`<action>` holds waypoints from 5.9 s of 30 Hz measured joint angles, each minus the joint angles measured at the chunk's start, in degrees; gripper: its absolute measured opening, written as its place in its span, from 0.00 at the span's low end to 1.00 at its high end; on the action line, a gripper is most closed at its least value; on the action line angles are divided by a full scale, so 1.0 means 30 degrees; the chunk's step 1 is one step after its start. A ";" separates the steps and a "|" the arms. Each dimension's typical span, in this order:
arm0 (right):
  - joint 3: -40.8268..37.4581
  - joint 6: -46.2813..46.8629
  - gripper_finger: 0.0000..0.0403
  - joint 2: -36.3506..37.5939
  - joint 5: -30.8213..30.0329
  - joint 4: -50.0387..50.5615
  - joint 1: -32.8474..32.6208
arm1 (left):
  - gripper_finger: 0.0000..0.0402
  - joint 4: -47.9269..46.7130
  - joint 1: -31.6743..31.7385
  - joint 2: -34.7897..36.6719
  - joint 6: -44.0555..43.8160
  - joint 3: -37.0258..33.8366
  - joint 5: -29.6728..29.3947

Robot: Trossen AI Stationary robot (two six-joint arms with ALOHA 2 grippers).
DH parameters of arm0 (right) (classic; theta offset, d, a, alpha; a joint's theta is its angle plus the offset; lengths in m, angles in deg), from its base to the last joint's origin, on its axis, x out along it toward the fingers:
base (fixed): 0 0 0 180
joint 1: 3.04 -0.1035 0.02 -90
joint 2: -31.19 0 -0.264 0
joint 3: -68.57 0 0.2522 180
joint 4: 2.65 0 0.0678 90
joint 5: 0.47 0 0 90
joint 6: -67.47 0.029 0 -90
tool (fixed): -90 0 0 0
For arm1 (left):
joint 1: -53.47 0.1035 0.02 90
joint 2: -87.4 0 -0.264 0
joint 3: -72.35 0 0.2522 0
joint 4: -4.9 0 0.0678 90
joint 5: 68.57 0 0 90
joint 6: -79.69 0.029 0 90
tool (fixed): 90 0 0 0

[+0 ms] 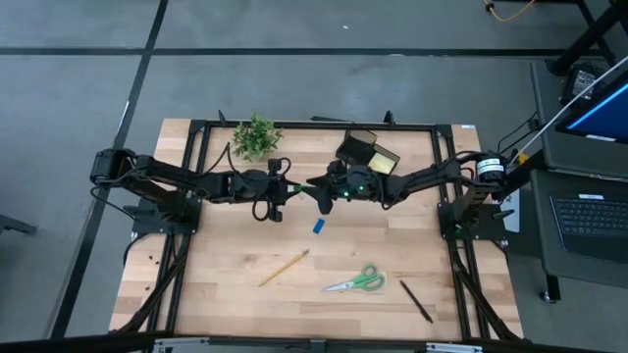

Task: Pick and place office supplies into organizer
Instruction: Put the green eraser into the black desk organizer

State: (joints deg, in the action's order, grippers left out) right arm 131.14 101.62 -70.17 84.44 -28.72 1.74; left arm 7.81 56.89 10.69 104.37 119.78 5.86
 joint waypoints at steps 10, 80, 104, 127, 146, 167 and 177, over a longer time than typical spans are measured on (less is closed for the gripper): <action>0.0477 0.0050 0.52 0.0000 0.0149 0.1266 0.0000 | 0.22 0.0982 0.0000 -0.0007 0.0317 0.0007 0.0000; 0.0484 -0.3299 0.05 0.0063 0.0222 0.1881 -0.0005 | 0.42 -0.4294 0.0006 0.4330 -0.2577 0.0007 -0.0347; 0.0498 -0.9019 0.05 0.2936 -0.3923 0.8444 0.0190 | 0.35 0.2572 0.0037 0.7737 -0.6273 -0.5915 0.3376; 0.0491 -1.0172 0.05 0.2900 -0.7026 1.3430 0.3898 | 0.35 0.3117 0.0040 0.7803 -0.6045 -0.6477 0.5544; 0.0491 -1.0478 0.05 0.2268 -0.7381 1.5102 0.5064 | 0.35 0.3104 0.0044 0.7796 -0.6045 -0.6477 0.5450; 0.0484 -0.9969 0.10 0.1137 -0.8142 1.4817 0.5294 | 0.35 0.3097 0.0042 0.7796 -0.6186 -0.6477 0.4626; 0.0484 -0.8948 0.12 0.1137 -0.8128 1.4813 0.5442 | 0.35 0.3095 0.0044 0.7796 -0.6482 -0.6477 0.4612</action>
State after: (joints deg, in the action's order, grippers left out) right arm 132.59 74.78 -66.76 60.05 15.72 18.07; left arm 17.10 57.02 34.08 84.92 100.35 19.69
